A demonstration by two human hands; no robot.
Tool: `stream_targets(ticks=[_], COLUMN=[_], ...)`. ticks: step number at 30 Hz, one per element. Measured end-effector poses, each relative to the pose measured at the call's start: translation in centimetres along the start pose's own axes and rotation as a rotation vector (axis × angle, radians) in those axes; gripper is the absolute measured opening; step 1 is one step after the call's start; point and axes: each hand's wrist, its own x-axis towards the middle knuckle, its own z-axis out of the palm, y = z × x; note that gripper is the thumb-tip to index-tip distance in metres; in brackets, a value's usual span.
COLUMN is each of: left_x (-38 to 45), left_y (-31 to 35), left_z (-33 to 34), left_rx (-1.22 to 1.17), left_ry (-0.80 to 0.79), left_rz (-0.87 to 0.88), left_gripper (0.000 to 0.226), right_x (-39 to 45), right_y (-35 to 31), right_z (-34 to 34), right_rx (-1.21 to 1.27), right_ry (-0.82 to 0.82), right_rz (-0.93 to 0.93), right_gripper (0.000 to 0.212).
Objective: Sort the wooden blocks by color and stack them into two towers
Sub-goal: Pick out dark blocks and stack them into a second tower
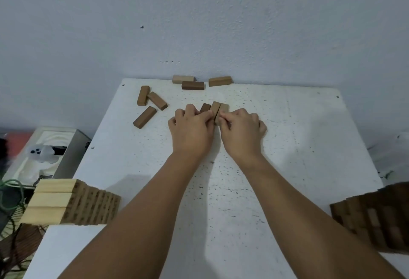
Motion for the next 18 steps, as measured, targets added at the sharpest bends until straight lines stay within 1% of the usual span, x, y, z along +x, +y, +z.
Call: stream_targets(ticks=[3,6,8,18], left_x=[-1.7,-3.7,-5.1,-9.6], left_y=[0.1,-0.2,-0.4,-1.0], left_z=[-0.6,-1.1,-1.4,-2.8], left_rx=[0.023,0.046,0.057,0.046], left_ry=[-0.026,-0.033,-0.041,-0.118], left_rz=[0.019,0.045,0.062,0.102], left_gripper=[0.027,0.028,0.028,0.030], right_x=[-2.4,-4.4,-5.6,-10.2], right_y=[0.6,0.9,1.2,2.2], right_z=[-0.2,-0.9,-1.4,-3.0], right_rx=[-0.014,-0.013,-0.017,-0.003], right_ry=[0.053,-0.067,-0.115,-0.155], right_rz=[-0.048,-0.043,-0.048,-0.083], right_gripper=[0.021,0.030,0.033,0.033])
